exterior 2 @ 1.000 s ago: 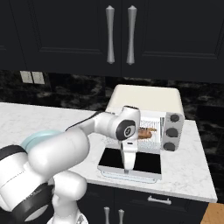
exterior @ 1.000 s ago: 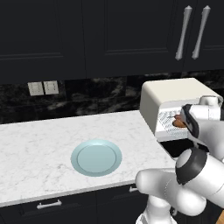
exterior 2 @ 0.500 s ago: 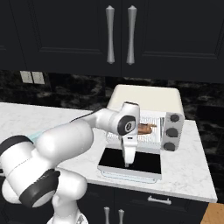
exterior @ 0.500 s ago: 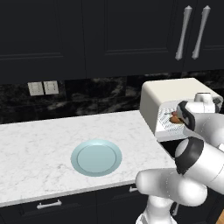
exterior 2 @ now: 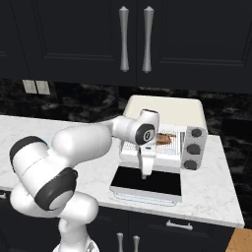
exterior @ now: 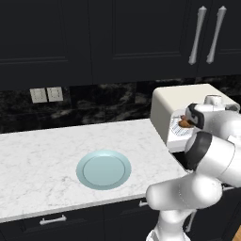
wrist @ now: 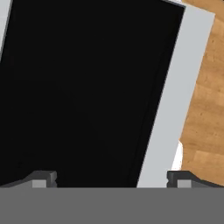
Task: Pick up the kebab skewer and baguette bread, and place them inside the toaster oven. Close the toaster oven door and start by setting the timer.
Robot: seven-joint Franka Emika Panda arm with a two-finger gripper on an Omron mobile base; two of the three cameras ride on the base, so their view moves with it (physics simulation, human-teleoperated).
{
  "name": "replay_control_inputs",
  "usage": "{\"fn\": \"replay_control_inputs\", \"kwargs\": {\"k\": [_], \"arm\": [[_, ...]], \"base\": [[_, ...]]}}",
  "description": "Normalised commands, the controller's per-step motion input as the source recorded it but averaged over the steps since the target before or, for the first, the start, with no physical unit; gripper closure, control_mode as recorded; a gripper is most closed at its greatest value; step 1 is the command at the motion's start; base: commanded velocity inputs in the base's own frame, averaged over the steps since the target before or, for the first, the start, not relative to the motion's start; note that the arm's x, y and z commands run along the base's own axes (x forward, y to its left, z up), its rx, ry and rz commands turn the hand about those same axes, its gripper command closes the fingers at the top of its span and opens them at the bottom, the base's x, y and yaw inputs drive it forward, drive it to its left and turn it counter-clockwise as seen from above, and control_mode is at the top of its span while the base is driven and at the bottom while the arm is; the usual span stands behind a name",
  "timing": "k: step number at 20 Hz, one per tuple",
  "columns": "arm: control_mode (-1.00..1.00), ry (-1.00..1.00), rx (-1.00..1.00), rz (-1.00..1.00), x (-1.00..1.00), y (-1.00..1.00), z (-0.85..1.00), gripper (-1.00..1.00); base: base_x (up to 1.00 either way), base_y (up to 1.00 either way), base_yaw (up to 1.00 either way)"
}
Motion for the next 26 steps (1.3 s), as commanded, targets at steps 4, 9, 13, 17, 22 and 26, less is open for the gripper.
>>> {"fn": "replay_control_inputs", "kwargs": {"k": [4,9,13,17,22,26], "arm": [[-1.00,0.00,0.01,0.00,0.45,0.02,0.00,-1.00],[-1.00,0.00,0.01,0.00,0.26,0.04,0.00,-1.00],[-1.00,0.00,0.00,0.00,0.00,0.03,0.00,-1.00],[-1.00,0.00,0.00,0.00,0.00,0.01,0.00,-1.00],[-1.00,-0.01,0.00,0.00,-0.40,0.00,0.00,-1.00],[-1.00,-0.02,0.00,0.00,-0.90,0.00,0.00,-1.00]], "base": [[0.00,0.00,0.00],[0.00,0.00,0.00],[0.00,0.00,0.00],[0.00,0.00,0.00],[0.00,0.00,0.00],[0.00,0.00,0.00]]}}
